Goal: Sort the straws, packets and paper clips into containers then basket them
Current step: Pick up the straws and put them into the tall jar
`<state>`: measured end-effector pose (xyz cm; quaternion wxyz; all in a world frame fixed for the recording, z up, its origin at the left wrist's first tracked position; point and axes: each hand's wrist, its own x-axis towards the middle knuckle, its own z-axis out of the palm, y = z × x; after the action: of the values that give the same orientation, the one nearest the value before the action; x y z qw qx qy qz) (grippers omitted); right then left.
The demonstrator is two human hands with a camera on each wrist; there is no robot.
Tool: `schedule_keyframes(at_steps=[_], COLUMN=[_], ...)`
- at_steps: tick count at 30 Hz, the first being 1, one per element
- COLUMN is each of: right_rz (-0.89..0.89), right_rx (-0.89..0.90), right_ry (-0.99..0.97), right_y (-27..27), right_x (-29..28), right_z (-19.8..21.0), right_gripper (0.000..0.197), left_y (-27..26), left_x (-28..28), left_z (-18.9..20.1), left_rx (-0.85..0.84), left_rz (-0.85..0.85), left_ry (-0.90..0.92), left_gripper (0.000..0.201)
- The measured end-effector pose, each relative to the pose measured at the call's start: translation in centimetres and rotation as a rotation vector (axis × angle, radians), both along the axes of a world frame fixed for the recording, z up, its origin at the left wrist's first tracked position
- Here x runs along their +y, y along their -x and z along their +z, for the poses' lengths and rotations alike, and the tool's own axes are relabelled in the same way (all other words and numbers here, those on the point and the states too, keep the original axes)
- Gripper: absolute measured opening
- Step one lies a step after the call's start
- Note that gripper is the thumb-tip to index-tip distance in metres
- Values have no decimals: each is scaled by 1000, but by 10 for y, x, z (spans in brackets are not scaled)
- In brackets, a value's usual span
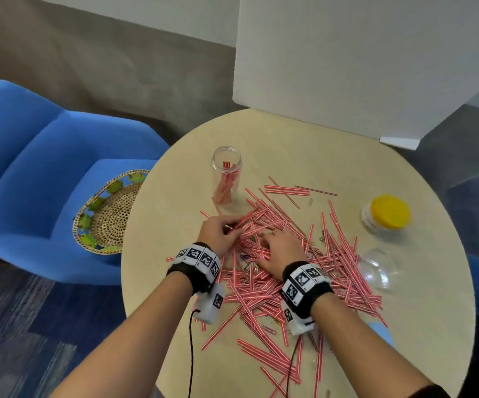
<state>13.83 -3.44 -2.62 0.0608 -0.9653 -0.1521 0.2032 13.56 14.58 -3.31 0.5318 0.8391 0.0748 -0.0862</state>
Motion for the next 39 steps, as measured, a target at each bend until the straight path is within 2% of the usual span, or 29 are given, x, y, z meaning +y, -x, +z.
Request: schedule_keyframes(at_steps=[4, 8, 10, 13, 18, 21, 26, 29, 32, 34, 37, 39], right_rz=[-28, 96, 115, 53, -109, -273, -499, -481, -319, -353, -606, -766], right_rx=[4, -11, 25, 77, 175, 281, 281, 318, 356, 364, 412, 462], right_ry=[20, 101, 123, 83, -254, -476, -813, -814, -560, -594, -912, -1099], right_y=[-5, -10, -12, -18, -26, -28, -31, -35, -36, -34, -36, -41], right_x=[2, -3, -6, -13, -27, -35, -42, -46, -47, -47, -47, -47], right_z=[-5, -2, -1, 3, 14, 19, 29, 44, 51, 53, 58, 61], right_gripper=[36, 35, 37, 38, 12, 16, 29, 35, 38, 37, 32, 22], left_y=[1, 0, 1, -1, -7, -11, -13, -13, -11, -9, -11, -12], left_x=[-8, -19, -23, -26, -26, -28, -29, -30, -35, -36, -36, -35], left_z=[-6, -6, -1, 4, 19, 28, 39, 42, 41, 39, 39, 41], left_rx=[98, 159, 183, 195, 117, 71, 95, 173, 280, 327, 360, 332], left_rz=[34, 44, 64, 48, 73, -71, -187, -263, -341, -335, -189, -47], left_ry=[-46, -159, -159, -88, 45, 7, -192, -269, -293, -288, -104, 29], left_gripper=[31, 37, 39, 42, 27, 33, 27, 18, 22, 28, 29, 27])
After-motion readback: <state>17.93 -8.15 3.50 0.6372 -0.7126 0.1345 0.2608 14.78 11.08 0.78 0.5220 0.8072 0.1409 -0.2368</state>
